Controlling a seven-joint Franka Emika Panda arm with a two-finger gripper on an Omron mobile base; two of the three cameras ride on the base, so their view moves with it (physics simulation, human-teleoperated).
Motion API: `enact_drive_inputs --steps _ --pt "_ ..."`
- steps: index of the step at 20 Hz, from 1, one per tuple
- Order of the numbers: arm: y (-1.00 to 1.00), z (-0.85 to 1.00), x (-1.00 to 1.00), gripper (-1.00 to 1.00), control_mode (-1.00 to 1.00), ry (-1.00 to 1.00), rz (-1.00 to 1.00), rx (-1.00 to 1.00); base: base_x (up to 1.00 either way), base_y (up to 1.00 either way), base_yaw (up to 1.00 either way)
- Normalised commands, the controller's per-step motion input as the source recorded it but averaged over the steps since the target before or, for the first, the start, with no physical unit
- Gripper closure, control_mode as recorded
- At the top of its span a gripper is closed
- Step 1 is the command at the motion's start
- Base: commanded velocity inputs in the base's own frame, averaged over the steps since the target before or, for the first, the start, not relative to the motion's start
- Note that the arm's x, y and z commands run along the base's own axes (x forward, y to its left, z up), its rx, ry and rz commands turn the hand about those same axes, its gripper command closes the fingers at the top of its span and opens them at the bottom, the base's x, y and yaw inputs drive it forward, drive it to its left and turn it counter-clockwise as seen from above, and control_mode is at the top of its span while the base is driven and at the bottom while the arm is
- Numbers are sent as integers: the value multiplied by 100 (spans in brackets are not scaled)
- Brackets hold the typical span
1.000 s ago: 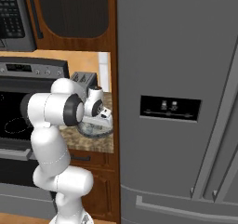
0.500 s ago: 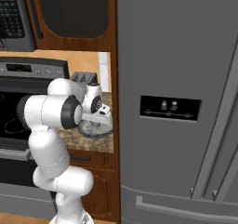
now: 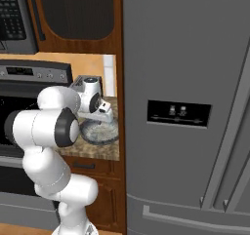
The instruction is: Grab a lemon wedge from the fridge and one ice cube from the ice bowl, and put them in the glass of lemonade.
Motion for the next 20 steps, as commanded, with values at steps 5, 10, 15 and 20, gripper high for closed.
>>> enact_drive_inputs --steps 5,10,15,20 --pt "14 31 -12 100 -100 -9 2 1 0 0 0" --pt "47 53 -2 100 -100 -1 14 3 0 0 0" --pt "91 57 -11 100 -100 19 26 -5 0 0 0" --pt "78 -6 -2 100 -100 5 22 0 0 0 0"
